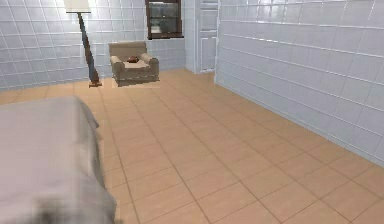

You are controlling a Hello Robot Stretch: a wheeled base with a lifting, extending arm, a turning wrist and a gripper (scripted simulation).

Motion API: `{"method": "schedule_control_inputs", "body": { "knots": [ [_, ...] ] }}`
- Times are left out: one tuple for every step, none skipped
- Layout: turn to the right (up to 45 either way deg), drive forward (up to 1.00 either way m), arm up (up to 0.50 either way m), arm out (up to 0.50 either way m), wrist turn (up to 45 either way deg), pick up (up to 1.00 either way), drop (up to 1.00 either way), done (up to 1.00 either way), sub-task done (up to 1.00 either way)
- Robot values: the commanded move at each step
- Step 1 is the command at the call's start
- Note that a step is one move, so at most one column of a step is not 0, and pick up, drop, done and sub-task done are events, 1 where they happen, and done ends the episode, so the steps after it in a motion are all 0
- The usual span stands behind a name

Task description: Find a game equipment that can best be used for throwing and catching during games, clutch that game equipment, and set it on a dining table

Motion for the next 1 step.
{"method": "schedule_control_inputs", "body": {
  "knots": [
    [0.0,0.00,0.00,0.00,15.0,0.00,0.00,0.00,0.00]
  ]
}}
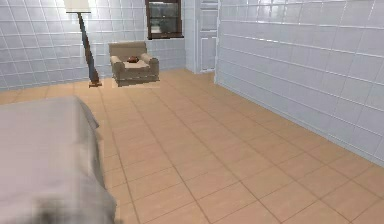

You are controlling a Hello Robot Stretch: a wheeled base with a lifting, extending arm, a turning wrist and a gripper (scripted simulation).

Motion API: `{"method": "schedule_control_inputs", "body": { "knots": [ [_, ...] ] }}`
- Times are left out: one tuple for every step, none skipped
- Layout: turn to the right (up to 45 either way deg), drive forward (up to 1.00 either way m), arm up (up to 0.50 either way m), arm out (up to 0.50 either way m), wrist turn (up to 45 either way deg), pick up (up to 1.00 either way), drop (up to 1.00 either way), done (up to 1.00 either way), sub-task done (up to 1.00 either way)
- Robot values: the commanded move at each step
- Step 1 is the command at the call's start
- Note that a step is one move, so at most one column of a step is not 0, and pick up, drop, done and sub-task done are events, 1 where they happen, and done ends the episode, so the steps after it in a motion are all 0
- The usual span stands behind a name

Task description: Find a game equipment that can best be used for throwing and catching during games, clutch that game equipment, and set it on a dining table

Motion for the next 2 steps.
{"method": "schedule_control_inputs", "body": {
  "knots": [
    [0.0,0.00,-0.30,0.00,0.0,0.00,0.00,0.00,0.00],
    [0.0,0.00,0.00,0.00,0.0,1.00,0.00,0.00,0.00]
  ]
}}
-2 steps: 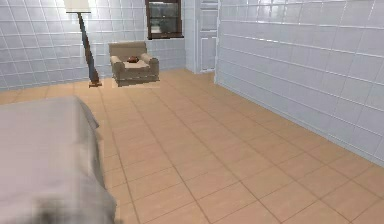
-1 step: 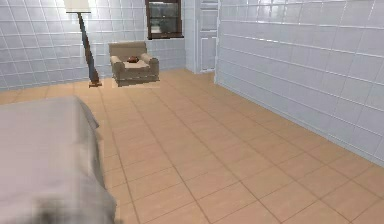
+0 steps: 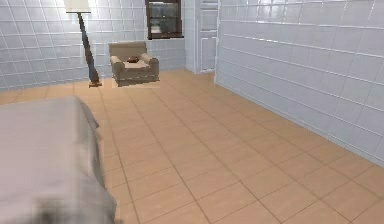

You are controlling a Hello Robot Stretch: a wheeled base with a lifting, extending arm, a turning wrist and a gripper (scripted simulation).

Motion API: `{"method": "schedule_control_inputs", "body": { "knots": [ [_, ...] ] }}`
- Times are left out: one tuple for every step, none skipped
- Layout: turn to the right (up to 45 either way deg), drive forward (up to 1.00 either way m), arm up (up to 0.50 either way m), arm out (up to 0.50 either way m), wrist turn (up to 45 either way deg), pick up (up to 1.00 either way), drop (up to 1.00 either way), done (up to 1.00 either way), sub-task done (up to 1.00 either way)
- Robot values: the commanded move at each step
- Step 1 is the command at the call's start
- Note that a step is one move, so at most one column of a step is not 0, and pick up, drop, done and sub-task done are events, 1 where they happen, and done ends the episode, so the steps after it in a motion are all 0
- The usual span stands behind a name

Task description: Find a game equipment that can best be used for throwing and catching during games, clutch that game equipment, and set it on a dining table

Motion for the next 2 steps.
{"method": "schedule_control_inputs", "body": {
  "knots": [
    [0.0,0.00,0.10,0.00,0.0,0.00,0.00,0.00,0.00],
    [0.0,0.00,0.50,0.00,0.0,0.00,0.00,0.00,0.00]
  ]
}}
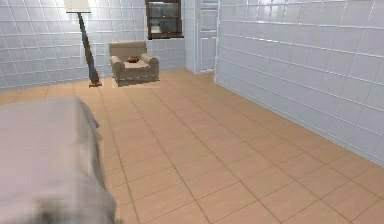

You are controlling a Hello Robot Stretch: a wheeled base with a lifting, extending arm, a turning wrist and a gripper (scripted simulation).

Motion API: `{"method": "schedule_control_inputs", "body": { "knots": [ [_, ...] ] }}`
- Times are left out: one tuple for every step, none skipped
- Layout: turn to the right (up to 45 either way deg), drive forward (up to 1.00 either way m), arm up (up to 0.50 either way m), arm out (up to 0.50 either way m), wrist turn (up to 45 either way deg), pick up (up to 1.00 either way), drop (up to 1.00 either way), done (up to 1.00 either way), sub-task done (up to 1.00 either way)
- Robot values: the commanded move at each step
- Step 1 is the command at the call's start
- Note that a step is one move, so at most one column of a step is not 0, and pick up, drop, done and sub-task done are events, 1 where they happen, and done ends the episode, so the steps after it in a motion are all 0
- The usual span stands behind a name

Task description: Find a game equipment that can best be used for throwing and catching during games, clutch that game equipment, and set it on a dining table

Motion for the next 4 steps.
{"method": "schedule_control_inputs", "body": {
  "knots": [
    [0.0,0.00,0.42,0.00,0.0,0.00,0.00,0.00,0.00],
    [0.0,0.00,0.00,0.00,-45.0,0.00,0.00,0.00,0.00],
    [0.0,0.00,0.00,0.00,-45.0,0.00,0.00,0.00,0.00],
    [0.0,0.00,0.00,0.00,-9.0,0.00,0.00,0.00,0.00]
  ]
}}
